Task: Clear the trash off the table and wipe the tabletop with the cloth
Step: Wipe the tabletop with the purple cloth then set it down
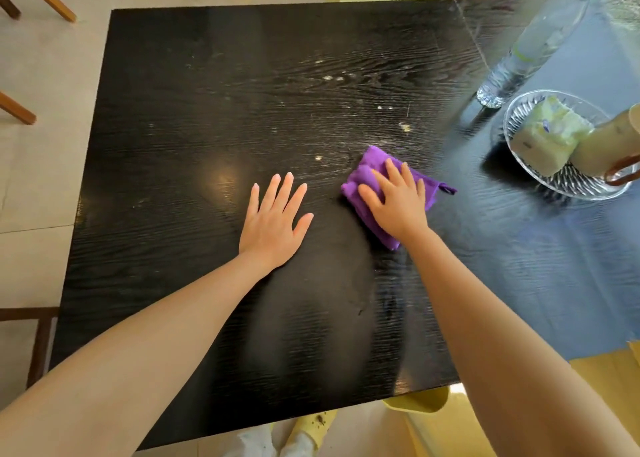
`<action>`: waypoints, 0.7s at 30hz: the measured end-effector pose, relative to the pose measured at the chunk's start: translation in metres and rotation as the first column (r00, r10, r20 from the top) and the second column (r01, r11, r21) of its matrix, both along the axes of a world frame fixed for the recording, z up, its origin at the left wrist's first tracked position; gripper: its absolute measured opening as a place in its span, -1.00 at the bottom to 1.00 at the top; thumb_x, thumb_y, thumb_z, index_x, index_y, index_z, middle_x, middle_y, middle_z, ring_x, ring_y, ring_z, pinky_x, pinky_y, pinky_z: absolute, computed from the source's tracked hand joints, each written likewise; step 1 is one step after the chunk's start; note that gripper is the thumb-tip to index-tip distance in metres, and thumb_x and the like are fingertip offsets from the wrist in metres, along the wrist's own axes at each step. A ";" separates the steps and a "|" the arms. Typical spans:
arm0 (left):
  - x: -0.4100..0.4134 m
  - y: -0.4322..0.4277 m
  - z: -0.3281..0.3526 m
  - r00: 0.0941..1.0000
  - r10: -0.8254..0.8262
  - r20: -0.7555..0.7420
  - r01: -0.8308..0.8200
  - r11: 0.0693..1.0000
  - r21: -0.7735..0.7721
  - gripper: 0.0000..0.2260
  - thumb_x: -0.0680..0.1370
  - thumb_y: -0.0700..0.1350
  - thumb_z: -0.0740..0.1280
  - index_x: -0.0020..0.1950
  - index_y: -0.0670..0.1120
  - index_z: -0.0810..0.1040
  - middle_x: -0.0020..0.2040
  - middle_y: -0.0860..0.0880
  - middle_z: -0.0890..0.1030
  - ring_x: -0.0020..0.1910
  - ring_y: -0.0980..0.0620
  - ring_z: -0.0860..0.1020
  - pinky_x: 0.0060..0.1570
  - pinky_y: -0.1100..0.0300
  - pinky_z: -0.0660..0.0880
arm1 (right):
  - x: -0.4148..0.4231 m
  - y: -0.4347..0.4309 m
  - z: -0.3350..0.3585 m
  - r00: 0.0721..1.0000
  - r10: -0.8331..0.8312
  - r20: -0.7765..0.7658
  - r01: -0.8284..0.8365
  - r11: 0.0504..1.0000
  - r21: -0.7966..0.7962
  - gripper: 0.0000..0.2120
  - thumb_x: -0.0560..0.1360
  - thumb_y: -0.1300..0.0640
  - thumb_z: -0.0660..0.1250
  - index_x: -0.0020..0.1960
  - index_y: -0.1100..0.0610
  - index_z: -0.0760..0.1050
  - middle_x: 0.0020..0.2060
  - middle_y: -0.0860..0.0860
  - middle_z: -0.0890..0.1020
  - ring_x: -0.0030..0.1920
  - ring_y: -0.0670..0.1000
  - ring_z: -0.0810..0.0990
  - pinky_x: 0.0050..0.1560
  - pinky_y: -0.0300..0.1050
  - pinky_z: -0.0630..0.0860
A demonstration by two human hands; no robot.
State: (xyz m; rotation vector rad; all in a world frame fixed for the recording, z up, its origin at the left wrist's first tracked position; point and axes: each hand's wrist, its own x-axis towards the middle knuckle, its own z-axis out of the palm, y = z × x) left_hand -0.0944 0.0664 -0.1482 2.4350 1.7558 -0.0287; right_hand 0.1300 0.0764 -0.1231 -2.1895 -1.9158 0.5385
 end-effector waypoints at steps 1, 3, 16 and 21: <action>0.001 0.000 0.000 1.000 -0.001 -0.001 0.001 1.000 -0.002 -0.48 0.61 0.17 -0.09 0.54 0.03 0.04 0.58 -0.05 0.03 0.56 -0.05 -0.03 0.51 -0.12 -0.08 | 0.001 0.000 -0.010 0.995 0.050 0.082 -0.047 0.998 -0.036 -0.50 0.55 -0.19 0.10 0.46 -0.07 0.26 0.53 0.04 0.16 0.54 0.15 0.03 0.47 0.23 -0.07; 0.001 0.000 -0.001 1.000 -0.004 -0.004 0.004 1.000 -0.003 -0.47 0.60 0.18 -0.11 0.54 0.03 0.04 0.58 -0.04 0.03 0.56 -0.05 -0.03 0.51 -0.12 -0.08 | 0.002 -0.008 -0.017 0.984 0.093 0.152 -0.094 0.996 -0.001 -0.45 0.55 -0.22 0.07 0.49 -0.10 0.17 0.54 0.03 0.11 0.55 0.12 -0.01 0.48 0.22 -0.10; 0.002 0.001 -0.002 1.000 -0.004 -0.020 0.004 1.000 0.014 -0.47 0.60 0.19 -0.10 0.54 0.02 0.06 0.57 -0.06 0.06 0.56 -0.07 0.00 0.51 -0.14 -0.05 | -0.008 -0.067 -0.016 0.993 0.086 0.075 -0.092 0.993 0.076 -0.43 0.52 -0.16 -0.03 0.50 -0.03 0.17 0.52 -0.04 0.18 0.54 0.07 0.08 0.51 0.09 -0.01; 0.003 0.000 -0.001 1.000 -0.002 -0.028 0.002 1.000 0.011 -0.47 0.61 0.18 -0.09 0.54 0.02 0.05 0.57 -0.06 0.05 0.56 -0.07 -0.01 0.50 -0.13 -0.07 | -0.022 -0.100 -0.013 0.997 0.063 0.038 -0.066 0.995 0.073 -0.45 0.53 -0.15 0.00 0.49 -0.01 0.20 0.51 -0.04 0.18 0.53 0.04 0.06 0.52 0.08 0.00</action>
